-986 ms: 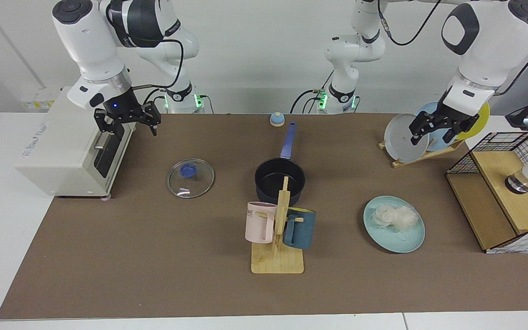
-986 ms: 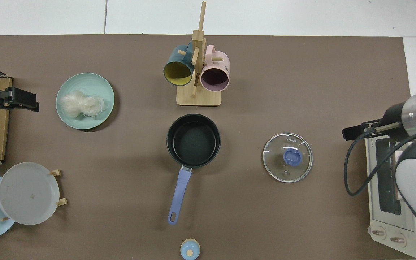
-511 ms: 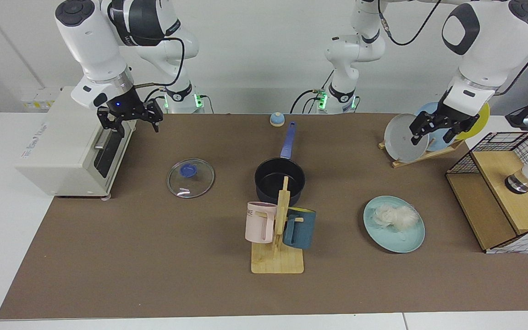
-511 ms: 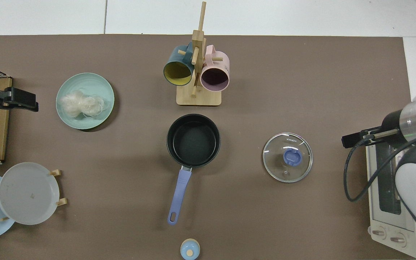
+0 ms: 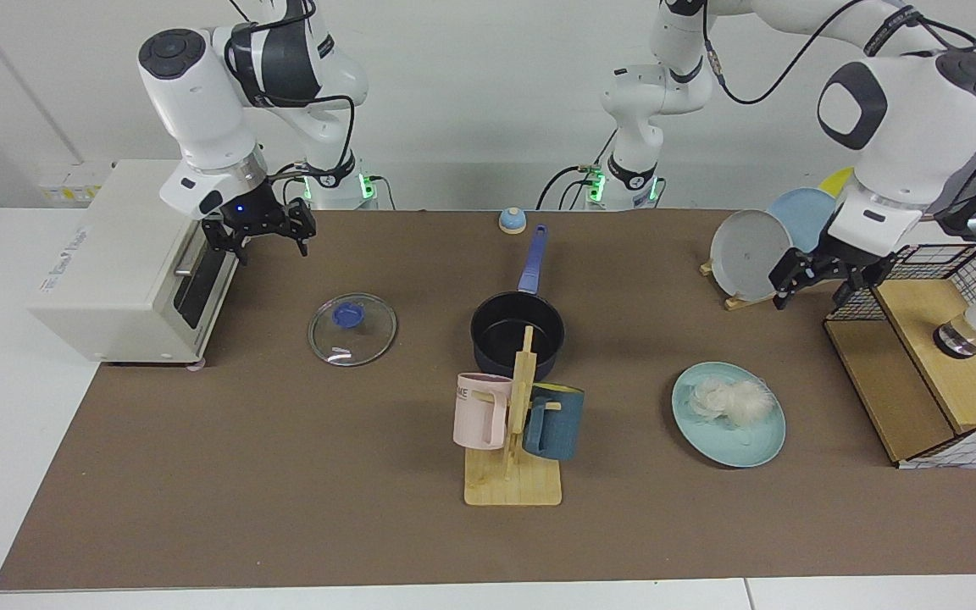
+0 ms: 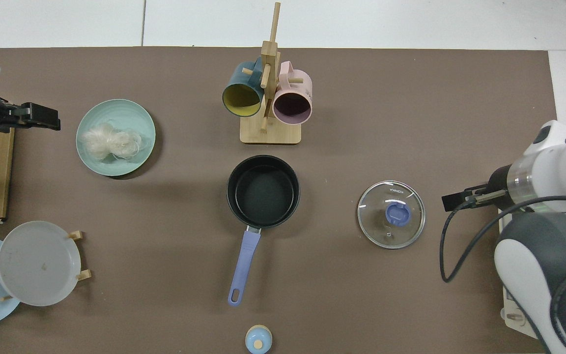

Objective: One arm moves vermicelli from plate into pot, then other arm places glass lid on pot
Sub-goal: 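Reach the left gripper to the vermicelli while the right gripper reaches the lid, then grasp the white vermicelli on the blue plate with the left gripper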

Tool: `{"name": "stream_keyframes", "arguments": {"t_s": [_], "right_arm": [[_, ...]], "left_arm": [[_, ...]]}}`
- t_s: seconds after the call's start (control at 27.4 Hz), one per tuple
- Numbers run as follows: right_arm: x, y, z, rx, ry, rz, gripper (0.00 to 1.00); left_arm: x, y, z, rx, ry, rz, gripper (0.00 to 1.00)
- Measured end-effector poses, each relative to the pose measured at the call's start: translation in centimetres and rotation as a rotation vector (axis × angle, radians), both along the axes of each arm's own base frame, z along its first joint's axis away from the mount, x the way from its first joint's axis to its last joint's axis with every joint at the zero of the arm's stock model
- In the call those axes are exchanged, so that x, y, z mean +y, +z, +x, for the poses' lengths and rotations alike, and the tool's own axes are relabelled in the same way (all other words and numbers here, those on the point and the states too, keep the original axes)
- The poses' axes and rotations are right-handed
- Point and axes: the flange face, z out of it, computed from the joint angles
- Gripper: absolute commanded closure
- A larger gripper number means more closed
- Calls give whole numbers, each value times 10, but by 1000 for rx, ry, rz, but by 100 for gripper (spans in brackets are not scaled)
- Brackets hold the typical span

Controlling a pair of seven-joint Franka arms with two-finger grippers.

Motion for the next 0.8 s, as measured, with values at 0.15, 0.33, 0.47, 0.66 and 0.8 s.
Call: {"name": "stream_keyframes", "arguments": {"t_s": [0.15,0.33,0.47,0.66,0.8], "right_arm": [[19,-17,-3,-11,19,-11,0],[29,-41,-8,-22,19,-13,0],[36,-59,-12,-39,9,-13,0],[47,-87,-18,-45,6,-13,0],[51,-115,-21,-36,-1,-13,0]], "left_arm": [[2,-37,21,-17,22,-16,0],[2,-81,38,2,312,-77,0],[-5,-117,51,5,544,-108,0],[-12,-157,55,59,804,-130,0],[-12,-180,49,104,1013,-130,0]]}}
